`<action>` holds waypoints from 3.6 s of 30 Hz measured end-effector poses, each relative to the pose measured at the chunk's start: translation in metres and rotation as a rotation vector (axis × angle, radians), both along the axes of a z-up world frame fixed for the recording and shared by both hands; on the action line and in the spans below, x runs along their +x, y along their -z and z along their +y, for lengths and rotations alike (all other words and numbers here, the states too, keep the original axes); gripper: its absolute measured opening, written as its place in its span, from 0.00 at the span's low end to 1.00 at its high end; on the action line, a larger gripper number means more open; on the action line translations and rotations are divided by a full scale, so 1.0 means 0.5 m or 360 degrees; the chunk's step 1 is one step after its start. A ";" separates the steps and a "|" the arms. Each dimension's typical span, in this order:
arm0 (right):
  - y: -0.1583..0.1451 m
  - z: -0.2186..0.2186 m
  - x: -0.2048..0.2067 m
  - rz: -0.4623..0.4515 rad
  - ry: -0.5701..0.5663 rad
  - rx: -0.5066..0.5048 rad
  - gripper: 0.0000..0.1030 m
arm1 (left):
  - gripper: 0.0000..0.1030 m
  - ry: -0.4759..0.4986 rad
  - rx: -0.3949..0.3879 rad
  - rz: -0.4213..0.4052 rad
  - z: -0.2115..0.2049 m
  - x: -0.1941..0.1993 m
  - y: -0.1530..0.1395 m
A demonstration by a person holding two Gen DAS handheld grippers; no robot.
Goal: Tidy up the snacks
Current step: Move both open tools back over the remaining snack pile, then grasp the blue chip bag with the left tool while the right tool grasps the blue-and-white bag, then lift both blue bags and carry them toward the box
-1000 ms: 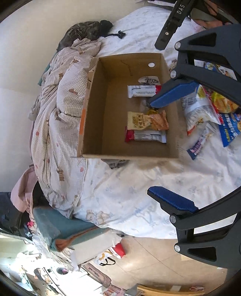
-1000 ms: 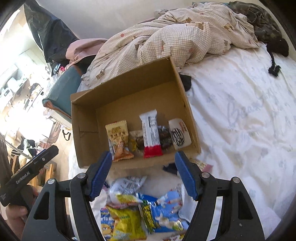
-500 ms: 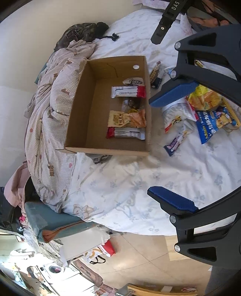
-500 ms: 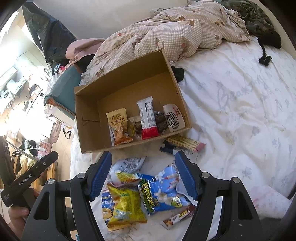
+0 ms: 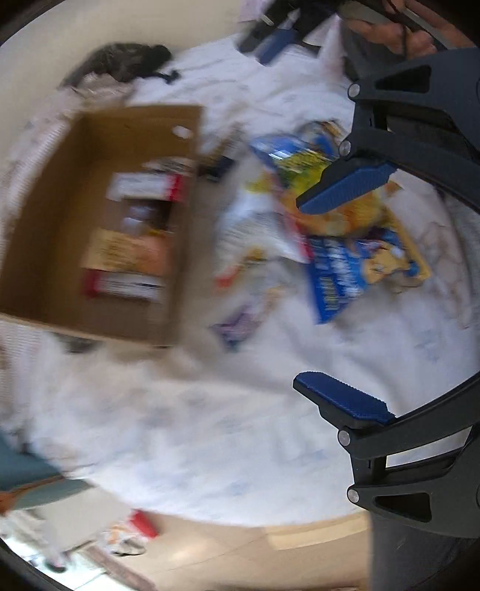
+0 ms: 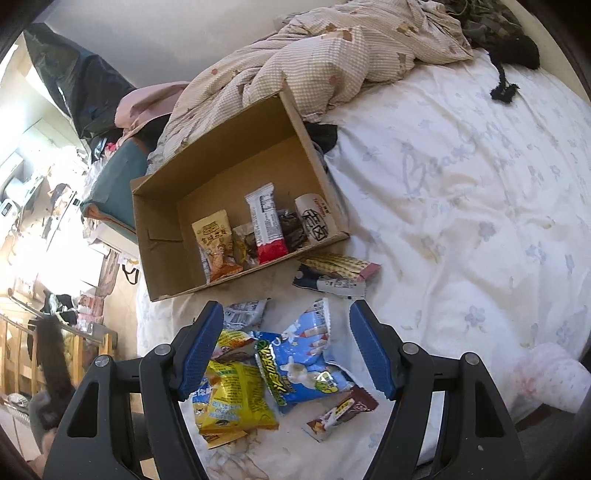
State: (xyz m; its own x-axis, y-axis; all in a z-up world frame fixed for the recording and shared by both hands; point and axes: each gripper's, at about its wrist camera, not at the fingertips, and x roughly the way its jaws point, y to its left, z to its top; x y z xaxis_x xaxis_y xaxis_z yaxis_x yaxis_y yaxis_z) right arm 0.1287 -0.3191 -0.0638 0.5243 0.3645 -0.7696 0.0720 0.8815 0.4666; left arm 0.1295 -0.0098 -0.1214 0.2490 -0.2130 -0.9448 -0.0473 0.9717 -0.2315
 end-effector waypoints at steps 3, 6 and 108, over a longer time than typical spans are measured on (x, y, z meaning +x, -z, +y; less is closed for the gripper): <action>0.004 -0.010 -0.002 0.0005 0.0024 0.0027 0.71 | 0.82 -0.0062 -0.0042 0.0158 0.010 -0.017 0.044; 0.009 -0.016 0.005 0.0019 0.0039 0.0057 0.71 | 0.82 -0.0023 -0.0081 0.0256 -0.009 -0.027 0.075; -0.073 0.099 0.057 -0.0233 -0.0189 -0.0026 0.58 | 0.18 -0.0030 0.0067 -0.0590 0.017 0.032 -0.230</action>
